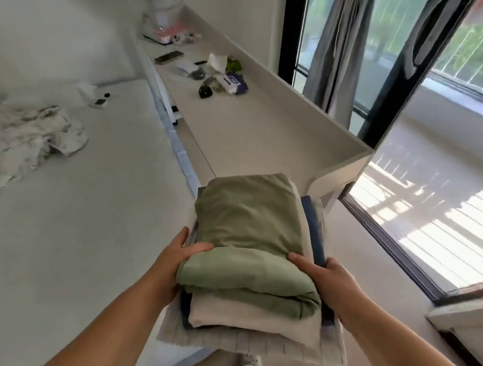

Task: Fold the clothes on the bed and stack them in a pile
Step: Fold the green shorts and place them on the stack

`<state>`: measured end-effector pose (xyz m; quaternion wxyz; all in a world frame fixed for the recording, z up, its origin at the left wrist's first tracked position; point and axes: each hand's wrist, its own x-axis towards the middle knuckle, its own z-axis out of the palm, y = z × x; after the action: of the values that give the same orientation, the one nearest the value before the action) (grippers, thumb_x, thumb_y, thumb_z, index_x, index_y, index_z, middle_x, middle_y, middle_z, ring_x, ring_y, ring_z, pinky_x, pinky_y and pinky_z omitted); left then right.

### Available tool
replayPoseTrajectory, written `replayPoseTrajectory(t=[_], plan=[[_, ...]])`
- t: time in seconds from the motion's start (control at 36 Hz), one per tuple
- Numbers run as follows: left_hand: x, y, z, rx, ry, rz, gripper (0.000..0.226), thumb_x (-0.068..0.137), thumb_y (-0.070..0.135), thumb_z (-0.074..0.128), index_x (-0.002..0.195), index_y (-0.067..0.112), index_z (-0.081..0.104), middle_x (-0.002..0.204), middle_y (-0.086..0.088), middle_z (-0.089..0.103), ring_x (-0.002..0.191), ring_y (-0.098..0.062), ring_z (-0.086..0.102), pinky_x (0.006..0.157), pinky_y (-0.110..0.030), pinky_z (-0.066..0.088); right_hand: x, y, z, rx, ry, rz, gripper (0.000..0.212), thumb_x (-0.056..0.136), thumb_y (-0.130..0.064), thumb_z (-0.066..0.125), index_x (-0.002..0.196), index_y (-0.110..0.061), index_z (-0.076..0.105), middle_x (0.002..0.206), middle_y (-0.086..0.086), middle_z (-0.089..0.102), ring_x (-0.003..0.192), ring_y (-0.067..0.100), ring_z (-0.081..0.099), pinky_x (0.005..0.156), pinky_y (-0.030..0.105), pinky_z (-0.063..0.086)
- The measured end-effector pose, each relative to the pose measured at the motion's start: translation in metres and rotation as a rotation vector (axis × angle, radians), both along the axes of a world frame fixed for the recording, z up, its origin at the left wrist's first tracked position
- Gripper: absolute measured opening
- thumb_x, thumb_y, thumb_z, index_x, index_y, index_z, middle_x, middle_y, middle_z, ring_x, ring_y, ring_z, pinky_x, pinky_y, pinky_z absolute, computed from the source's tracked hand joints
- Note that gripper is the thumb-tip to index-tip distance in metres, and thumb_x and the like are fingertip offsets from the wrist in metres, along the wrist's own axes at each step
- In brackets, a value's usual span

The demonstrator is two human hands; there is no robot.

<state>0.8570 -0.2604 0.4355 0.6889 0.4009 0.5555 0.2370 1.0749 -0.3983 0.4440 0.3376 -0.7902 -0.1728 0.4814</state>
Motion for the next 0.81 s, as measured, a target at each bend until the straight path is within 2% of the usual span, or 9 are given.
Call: replayPoseTrajectory(t=[0.06, 0.17, 0.28, 0.33, 0.39, 0.47, 0.56, 0.72, 0.81], plan=[[0.008, 0.012, 0.003, 0.004, 0.001, 0.050, 0.087, 0.078, 0.021, 0.069, 0.149, 0.027, 0.019, 0.150, -0.005, 0.033, 0.104, -0.023, 0.053, 0.072, -0.029, 0.046, 0.013, 0.021, 0.006, 0.014, 0.003, 0.028, 0.050, 0.066, -0.062, 0.070, 0.087, -0.021, 0.050, 0.088, 0.003, 0.062, 0.082, 0.022, 0.061, 0.080, 0.041, 0.052], [0.023, 0.028, 0.013, 0.028, -0.005, 0.139, 0.095, 0.071, 0.024, 0.073, 0.149, 0.029, 0.019, 0.151, -0.002, 0.031, 0.106, -0.021, 0.051, 0.073, -0.029, 0.046, 0.038, 0.056, 0.015, 0.042, -0.007, 0.121, 0.049, 0.065, -0.061, 0.071, 0.088, -0.021, 0.052, 0.086, 0.002, 0.065, 0.080, 0.020, 0.062, 0.072, 0.035, 0.051], [0.039, 0.037, 0.018, 0.050, 0.005, 0.273, 0.087, 0.079, 0.020, 0.070, 0.149, 0.028, 0.019, 0.151, -0.001, 0.031, 0.103, -0.018, 0.051, 0.065, -0.025, 0.044, 0.064, 0.089, 0.021, 0.072, -0.005, 0.250, 0.055, 0.064, -0.062, 0.071, 0.095, -0.020, 0.053, 0.094, 0.004, 0.066, 0.087, 0.023, 0.063, 0.084, 0.041, 0.052], [0.049, 0.038, 0.019, 0.063, 0.012, 0.353, 0.084, 0.080, 0.018, 0.068, 0.148, 0.028, 0.020, 0.151, -0.002, 0.031, 0.103, -0.018, 0.050, 0.065, -0.024, 0.044, 0.079, 0.106, 0.025, 0.088, -0.015, 0.320, 0.056, 0.064, -0.061, 0.072, 0.096, -0.018, 0.054, 0.095, 0.005, 0.066, 0.088, 0.024, 0.063, 0.085, 0.043, 0.052], [0.062, 0.037, 0.019, 0.074, 0.004, 0.429, 0.082, 0.081, 0.016, 0.067, 0.148, 0.026, 0.021, 0.150, -0.003, 0.032, 0.106, -0.020, 0.051, 0.069, -0.026, 0.045, 0.096, 0.123, 0.031, 0.118, -0.021, 0.372, 0.057, 0.065, -0.060, 0.072, 0.098, -0.016, 0.055, 0.096, 0.007, 0.066, 0.089, 0.025, 0.063, 0.086, 0.044, 0.052], [0.088, 0.034, 0.021, 0.070, -0.006, 0.536, 0.079, 0.083, 0.014, 0.065, 0.148, 0.024, 0.022, 0.150, -0.004, 0.032, 0.121, -0.026, 0.049, 0.085, -0.032, 0.043, 0.126, 0.144, 0.040, 0.119, -0.018, 0.476, 0.056, 0.065, -0.061, 0.071, 0.095, -0.017, 0.054, 0.094, 0.006, 0.066, 0.087, 0.025, 0.063, 0.085, 0.044, 0.052], [0.114, 0.039, 0.031, 0.112, -0.014, 0.623, 0.075, 0.085, 0.013, 0.063, 0.148, 0.021, 0.023, 0.150, -0.007, 0.033, 0.123, -0.028, 0.048, 0.089, -0.033, 0.042, 0.153, 0.167, 0.052, 0.160, -0.021, 0.558, 0.054, 0.065, -0.060, 0.070, 0.093, -0.016, 0.054, 0.091, 0.006, 0.067, 0.084, 0.024, 0.063, 0.084, 0.044, 0.052], [0.151, 0.059, 0.051, 0.213, -0.049, 0.673, 0.087, 0.076, 0.017, 0.072, 0.148, 0.020, 0.023, 0.147, 0.000, 0.037, 0.090, -0.009, 0.056, 0.067, -0.024, 0.045, 0.189, 0.215, 0.069, 0.242, 0.009, 0.601, 0.054, 0.062, -0.056, 0.075, 0.094, -0.016, 0.058, 0.088, 0.007, 0.070, 0.083, 0.029, 0.067, 0.080, 0.046, 0.055], [0.162, 0.075, 0.063, 0.252, -0.071, 0.659, 0.102, 0.061, 0.023, 0.078, 0.148, 0.020, 0.024, 0.144, 0.000, 0.041, 0.090, -0.005, 0.058, 0.066, -0.022, 0.046, 0.198, 0.239, 0.075, 0.266, 0.017, 0.611, 0.052, 0.064, -0.054, 0.075, 0.095, -0.016, 0.060, 0.085, 0.008, 0.070, 0.078, 0.029, 0.067, 0.065, 0.037, 0.052]])
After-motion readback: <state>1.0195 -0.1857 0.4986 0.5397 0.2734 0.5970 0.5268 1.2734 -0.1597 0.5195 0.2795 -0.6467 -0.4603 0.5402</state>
